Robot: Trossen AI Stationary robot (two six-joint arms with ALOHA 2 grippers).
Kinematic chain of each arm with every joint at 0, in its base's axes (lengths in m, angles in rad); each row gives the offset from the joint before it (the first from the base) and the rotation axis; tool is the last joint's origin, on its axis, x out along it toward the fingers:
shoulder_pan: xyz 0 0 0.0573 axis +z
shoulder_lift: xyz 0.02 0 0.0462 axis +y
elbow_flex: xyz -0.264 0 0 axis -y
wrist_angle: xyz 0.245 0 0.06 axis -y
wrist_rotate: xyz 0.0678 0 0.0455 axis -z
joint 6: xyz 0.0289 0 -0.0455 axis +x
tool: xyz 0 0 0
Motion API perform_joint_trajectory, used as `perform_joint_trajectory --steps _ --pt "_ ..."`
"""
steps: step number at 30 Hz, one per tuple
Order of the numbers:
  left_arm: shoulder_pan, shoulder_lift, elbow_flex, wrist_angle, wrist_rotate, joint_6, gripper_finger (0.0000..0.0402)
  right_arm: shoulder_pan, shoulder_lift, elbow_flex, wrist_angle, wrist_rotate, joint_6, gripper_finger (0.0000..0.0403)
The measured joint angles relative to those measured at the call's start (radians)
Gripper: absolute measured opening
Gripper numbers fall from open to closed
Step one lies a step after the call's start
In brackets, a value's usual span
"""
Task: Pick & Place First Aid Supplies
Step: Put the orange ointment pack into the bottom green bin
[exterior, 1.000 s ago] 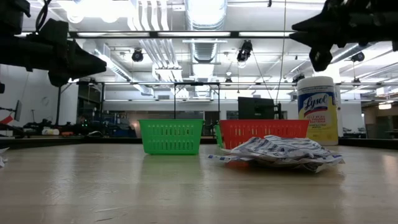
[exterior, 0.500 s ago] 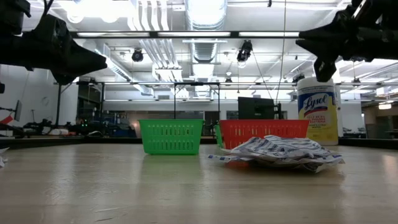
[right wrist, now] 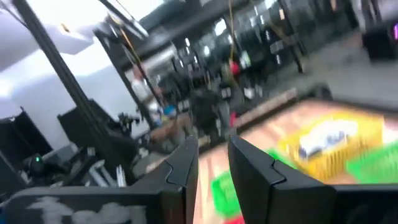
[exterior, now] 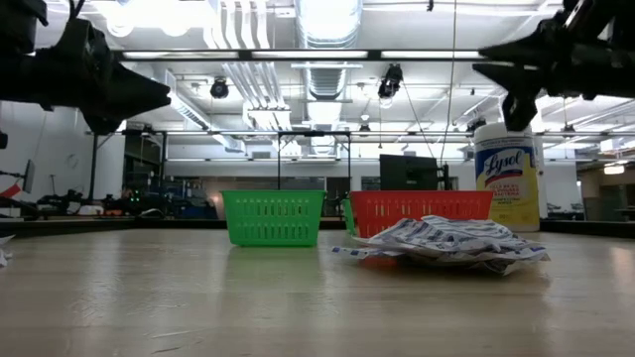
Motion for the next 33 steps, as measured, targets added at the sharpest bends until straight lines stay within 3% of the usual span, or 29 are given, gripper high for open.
perform_joint_trajectory --steps 5,11,24,33 --pt "0.000 0.031 0.057 -0.009 0.042 0.039 0.0108 0.000 -0.040 0.002 0.043 0.002 -0.071 0.0079" --pt "0.000 0.160 0.197 -0.113 0.079 0.101 0.0108 0.000 -0.083 0.002 0.039 0.005 -0.101 0.0069" --pt "-0.003 0.485 0.599 -0.741 0.260 0.065 0.0108 0.000 -0.203 -0.001 0.032 0.005 -0.143 0.0082" --pt "-0.040 0.631 0.722 -0.908 0.425 0.025 0.0108 0.000 -0.235 -0.006 -0.021 0.005 -0.114 0.0083"
